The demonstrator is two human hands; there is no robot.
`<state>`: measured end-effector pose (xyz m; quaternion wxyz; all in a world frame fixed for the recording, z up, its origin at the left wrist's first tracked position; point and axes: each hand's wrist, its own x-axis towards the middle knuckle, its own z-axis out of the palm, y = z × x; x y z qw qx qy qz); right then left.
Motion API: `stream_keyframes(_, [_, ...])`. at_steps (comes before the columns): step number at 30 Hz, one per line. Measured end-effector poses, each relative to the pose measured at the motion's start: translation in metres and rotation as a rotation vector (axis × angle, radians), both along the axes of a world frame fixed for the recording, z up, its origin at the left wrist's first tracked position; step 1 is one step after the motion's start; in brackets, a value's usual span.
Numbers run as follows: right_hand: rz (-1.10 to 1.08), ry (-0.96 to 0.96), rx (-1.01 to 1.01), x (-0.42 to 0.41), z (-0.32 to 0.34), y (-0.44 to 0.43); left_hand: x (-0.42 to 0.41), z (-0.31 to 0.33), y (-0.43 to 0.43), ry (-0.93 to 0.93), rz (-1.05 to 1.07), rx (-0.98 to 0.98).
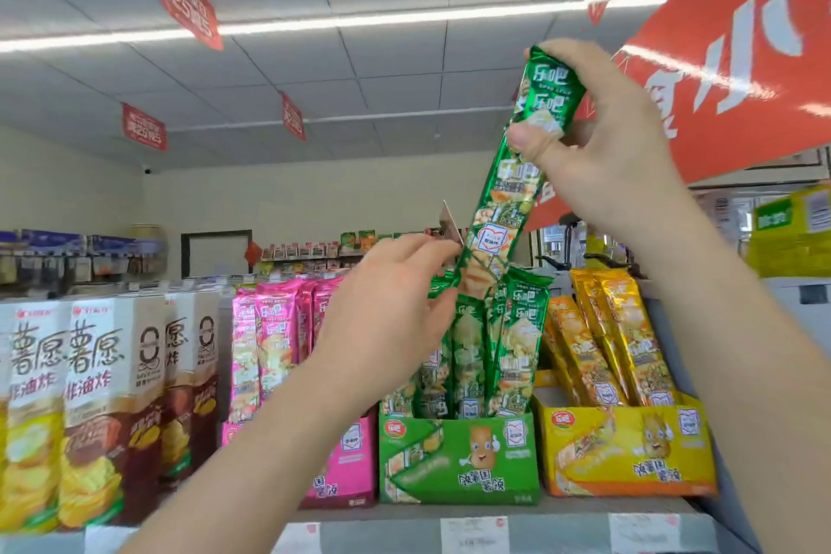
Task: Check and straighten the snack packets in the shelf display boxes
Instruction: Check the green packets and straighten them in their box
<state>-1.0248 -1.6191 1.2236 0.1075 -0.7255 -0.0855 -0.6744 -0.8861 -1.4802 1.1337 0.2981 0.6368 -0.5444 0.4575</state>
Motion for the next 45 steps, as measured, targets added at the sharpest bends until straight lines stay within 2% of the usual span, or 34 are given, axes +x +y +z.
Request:
stream_keyframes(8, [-0.174,0.274,0.042,0.044,-0.019,-0.027,0.036,0.013,-0.025,-0.101,0.292,0.457])
stream_keyframes(15, [-0.236,0.545,0.093,0.066,-0.054,-0.036,0.044,0.014,-0.031,-0.054,0.270,0.457])
stream_keyframes(21, [-0.662,0.866,-0.054,0.072,-0.070,-0.038,0.049,0.020,-0.033,-0.022,0.274,0.509])
stream_keyframes(27, [-0.597,1.079,-0.179,0.069,-0.056,-0.043,0.049,0.023,-0.035,-0.031,0.342,0.573])
stream_keyframes(30, [-0.584,1.024,-0.167,0.064,-0.059,-0.038,0.046,0.026,-0.034,-0.006,0.340,0.594])
stream_keyframes(34, [-0.336,0.689,0.111,0.028,-0.067,-0.051,0.041,0.030,-0.034,0.020,0.268,0.587])
stream_keyframes(37, [-0.291,0.791,0.299,0.008,-0.072,-0.061,0.030,0.033,-0.045,-0.095,0.250,0.646])
stream_keyframes(39, [-0.228,0.818,0.308,0.013,-0.081,-0.061,0.022,0.034,-0.056,-0.144,0.236,0.684])
stream_keyframes(45, [-0.184,0.511,0.244,0.025,-0.090,-0.053,0.029,0.033,-0.062,-0.133,0.247,0.667])
